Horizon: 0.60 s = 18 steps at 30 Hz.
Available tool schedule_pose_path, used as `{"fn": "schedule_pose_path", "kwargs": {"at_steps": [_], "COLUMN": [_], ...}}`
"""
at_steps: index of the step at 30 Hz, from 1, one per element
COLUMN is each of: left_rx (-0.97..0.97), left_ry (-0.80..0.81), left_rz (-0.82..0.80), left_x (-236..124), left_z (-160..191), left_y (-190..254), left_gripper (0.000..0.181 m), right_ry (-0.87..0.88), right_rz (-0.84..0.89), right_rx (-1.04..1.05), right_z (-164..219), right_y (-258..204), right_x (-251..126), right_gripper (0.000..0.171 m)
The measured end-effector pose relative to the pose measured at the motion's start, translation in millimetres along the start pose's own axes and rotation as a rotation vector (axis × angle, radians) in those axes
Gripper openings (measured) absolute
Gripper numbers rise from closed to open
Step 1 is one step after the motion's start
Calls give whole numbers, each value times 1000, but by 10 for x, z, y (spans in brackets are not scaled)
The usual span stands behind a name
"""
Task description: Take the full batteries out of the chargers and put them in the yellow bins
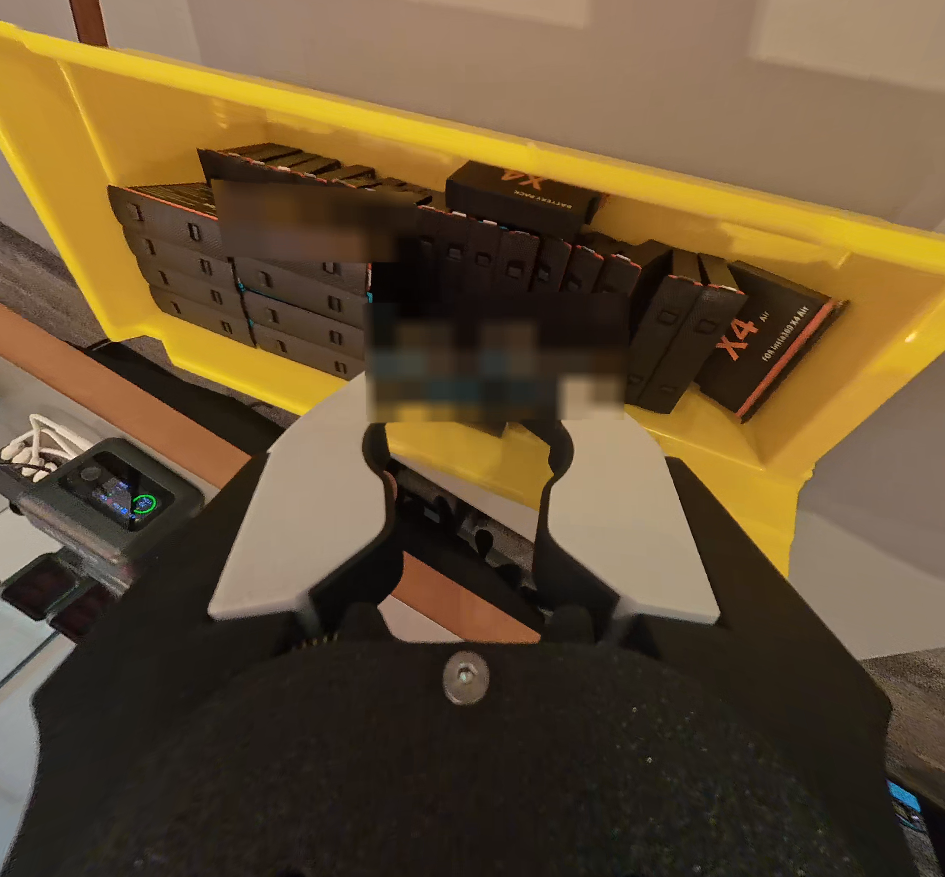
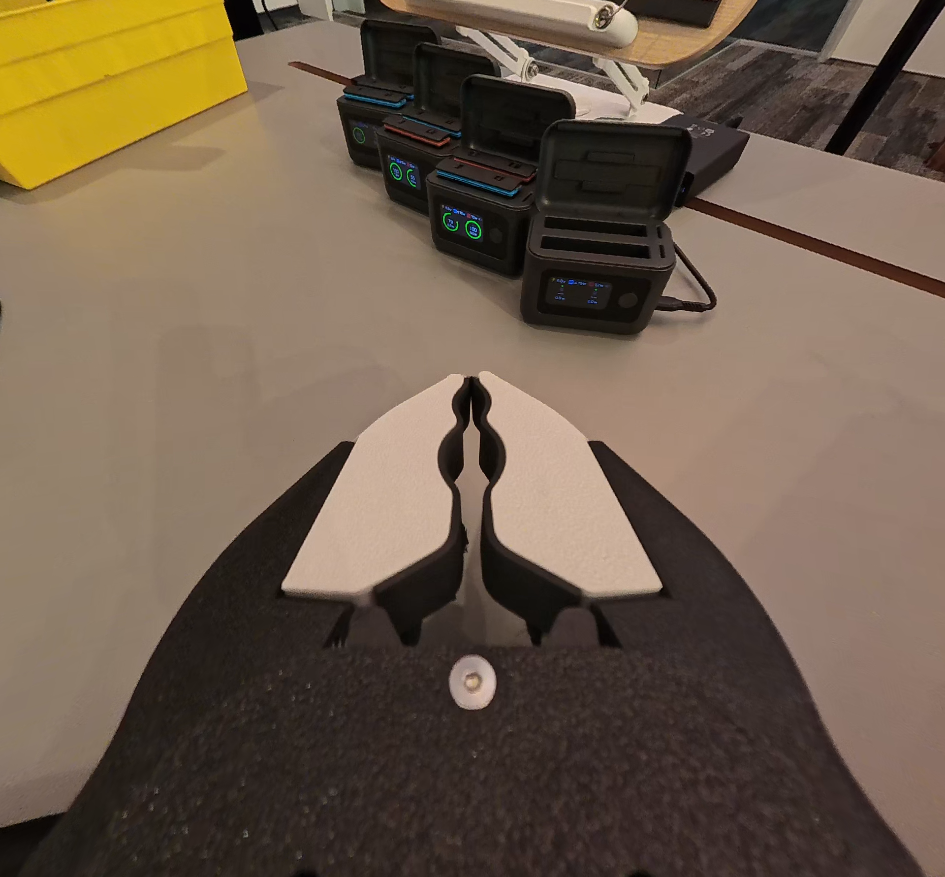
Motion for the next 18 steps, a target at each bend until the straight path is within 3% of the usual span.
{"fn": "schedule_pose_path", "kwargs": {"at_steps": [11, 18], "left_rx": [100, 201], "left_ry": [-21, -119], "left_rz": [55, 53], "left_x": [21, 71], "left_z": [40, 102], "left_y": [167, 202], "left_gripper": [68, 70], "right_ry": [-11, -22], "right_rz": [-10, -13], "right_rx": [-4, -5], "right_z": [20, 39], "right_y": [-19, -21], "right_x": [13, 18], "right_gripper": [0, 0]}}
Point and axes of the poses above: each gripper's, where its closed fingertips meet, x out along the fingers, z out of its underside, y = z × x across the jaws, the point moved 1 cm from there along -x, back along the fingers, and after that the axes turned 4 degrees about -x, right-handed, at the moved point
